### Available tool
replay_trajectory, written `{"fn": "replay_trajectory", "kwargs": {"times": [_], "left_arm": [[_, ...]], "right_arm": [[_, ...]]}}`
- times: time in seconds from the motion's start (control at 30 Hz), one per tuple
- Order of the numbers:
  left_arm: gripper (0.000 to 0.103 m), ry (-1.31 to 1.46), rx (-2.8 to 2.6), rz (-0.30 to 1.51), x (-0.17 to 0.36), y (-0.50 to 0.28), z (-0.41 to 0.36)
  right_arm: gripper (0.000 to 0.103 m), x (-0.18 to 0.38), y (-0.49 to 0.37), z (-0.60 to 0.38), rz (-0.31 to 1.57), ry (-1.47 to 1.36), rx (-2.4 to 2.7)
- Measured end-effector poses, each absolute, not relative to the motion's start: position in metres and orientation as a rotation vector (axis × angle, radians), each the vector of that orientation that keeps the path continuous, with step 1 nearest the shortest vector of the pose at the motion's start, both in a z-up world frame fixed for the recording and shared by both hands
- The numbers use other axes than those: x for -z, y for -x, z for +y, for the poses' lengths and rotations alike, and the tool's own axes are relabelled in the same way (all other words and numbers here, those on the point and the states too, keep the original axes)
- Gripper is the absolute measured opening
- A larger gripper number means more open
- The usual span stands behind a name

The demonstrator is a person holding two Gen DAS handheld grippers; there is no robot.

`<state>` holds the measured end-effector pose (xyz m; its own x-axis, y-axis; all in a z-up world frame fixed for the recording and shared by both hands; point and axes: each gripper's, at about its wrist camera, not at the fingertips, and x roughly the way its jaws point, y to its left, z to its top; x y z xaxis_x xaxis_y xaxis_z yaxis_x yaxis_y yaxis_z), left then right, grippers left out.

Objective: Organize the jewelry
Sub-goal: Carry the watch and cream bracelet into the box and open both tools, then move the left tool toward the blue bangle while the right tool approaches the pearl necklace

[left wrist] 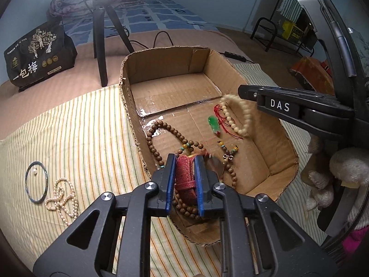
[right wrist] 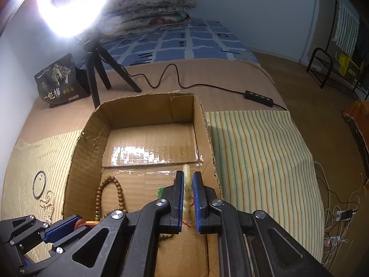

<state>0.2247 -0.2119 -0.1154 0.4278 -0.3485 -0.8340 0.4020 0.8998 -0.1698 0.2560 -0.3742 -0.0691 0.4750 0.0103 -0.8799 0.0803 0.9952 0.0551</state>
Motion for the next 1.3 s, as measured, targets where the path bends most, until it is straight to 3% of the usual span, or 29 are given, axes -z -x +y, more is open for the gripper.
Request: {"fn": "replay_trajectory", "kwargs": {"times": [0.1,0.17,0.3,0.5,0.8,1.3], "left_arm": [[0.029,-0.046,0.469,1.021,0.113,-0.225,-0.207],[0.030,-0.040,0.468,1.017,0.111,-0.224,-0.205],[0.030,-0.024,0.464,1.018,0.108,-0.223,-0.200],[0.030,-0.024,0.470,1.010,0.103,-0.217,-0.195],[0.030,-0.010,0.454,0.979,0.089,-0.211,-0.176],[0.030,-0.028,0.362,0.920,0.074,-0.201,-0.115]], "right_arm": [[0.028,0.069,-0.255,-0.376,1.073,-0.101,0.044],[0.033,0.068,-0.255,-0.375,1.074,-0.103,0.047],[0.053,0.065,-0.253,-0.375,1.059,-0.108,0.052],[0.064,0.058,-0.250,-0.376,1.041,-0.126,0.049],[0.071,0.048,-0.243,-0.375,1.018,-0.150,0.043],[0.071,0.028,-0.225,-0.330,0.931,-0.059,-0.058]]}}
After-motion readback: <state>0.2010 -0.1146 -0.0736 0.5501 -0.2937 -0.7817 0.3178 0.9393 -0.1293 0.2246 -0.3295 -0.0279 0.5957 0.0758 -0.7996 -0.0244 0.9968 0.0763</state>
